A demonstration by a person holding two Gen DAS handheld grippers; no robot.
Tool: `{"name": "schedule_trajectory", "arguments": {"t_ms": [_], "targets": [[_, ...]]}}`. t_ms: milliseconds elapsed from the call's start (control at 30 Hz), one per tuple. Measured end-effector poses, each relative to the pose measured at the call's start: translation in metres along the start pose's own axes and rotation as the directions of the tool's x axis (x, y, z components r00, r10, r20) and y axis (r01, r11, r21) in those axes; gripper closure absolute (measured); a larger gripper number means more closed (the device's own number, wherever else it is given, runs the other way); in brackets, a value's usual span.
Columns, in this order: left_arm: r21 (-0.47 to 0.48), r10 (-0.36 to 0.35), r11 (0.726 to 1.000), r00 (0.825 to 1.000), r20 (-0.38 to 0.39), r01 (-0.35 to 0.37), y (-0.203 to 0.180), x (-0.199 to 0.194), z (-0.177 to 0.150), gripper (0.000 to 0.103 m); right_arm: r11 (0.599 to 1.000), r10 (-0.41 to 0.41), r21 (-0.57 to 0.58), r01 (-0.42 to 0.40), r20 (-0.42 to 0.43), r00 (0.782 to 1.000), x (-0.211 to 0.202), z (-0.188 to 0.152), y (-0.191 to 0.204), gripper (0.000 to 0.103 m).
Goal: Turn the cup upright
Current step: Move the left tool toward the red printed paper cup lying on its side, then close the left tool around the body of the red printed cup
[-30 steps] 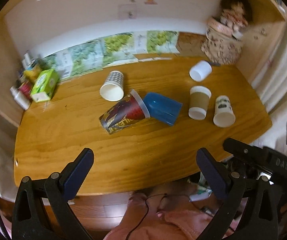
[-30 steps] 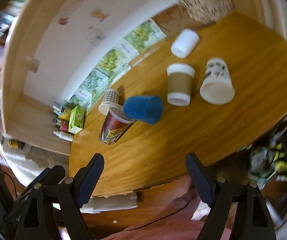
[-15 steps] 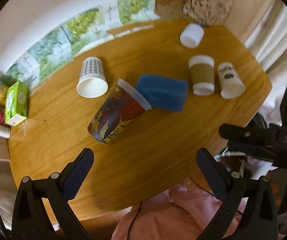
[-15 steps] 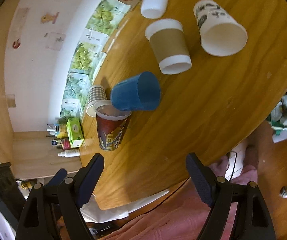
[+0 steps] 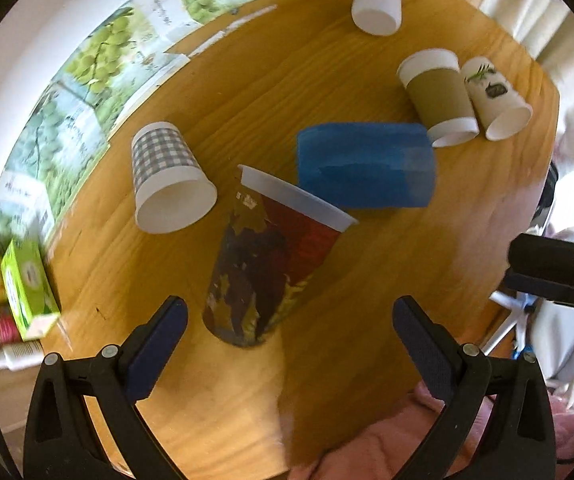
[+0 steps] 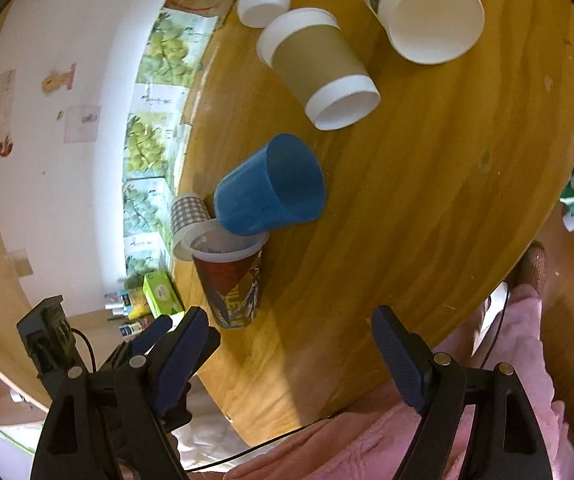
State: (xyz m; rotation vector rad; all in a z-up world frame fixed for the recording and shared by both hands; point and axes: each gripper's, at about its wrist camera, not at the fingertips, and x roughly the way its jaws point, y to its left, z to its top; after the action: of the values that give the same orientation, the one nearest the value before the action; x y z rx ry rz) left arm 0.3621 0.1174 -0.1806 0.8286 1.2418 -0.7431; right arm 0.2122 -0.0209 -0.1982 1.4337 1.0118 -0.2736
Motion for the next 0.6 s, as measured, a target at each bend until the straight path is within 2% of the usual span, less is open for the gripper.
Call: {"name": "schedule_trajectory", "arguments": {"t_ms": [267,600], "targets": [[0.083,0.042,0.996,0.998,-0.052,-0.037,0.009,0.030,0.009,0.001,0.998,-0.010,0.060,0.010,0.009,1.000,0.011,-0.001,-0.003,0.019],[0.136,0.062,0.989,0.995,-0.080,-0.050,0.013,0.056,0.017,0.001,0.994,-0.023,0.110,0.021,0.017,1.000,0.017,-0.009,-0.010,0.019]]}}
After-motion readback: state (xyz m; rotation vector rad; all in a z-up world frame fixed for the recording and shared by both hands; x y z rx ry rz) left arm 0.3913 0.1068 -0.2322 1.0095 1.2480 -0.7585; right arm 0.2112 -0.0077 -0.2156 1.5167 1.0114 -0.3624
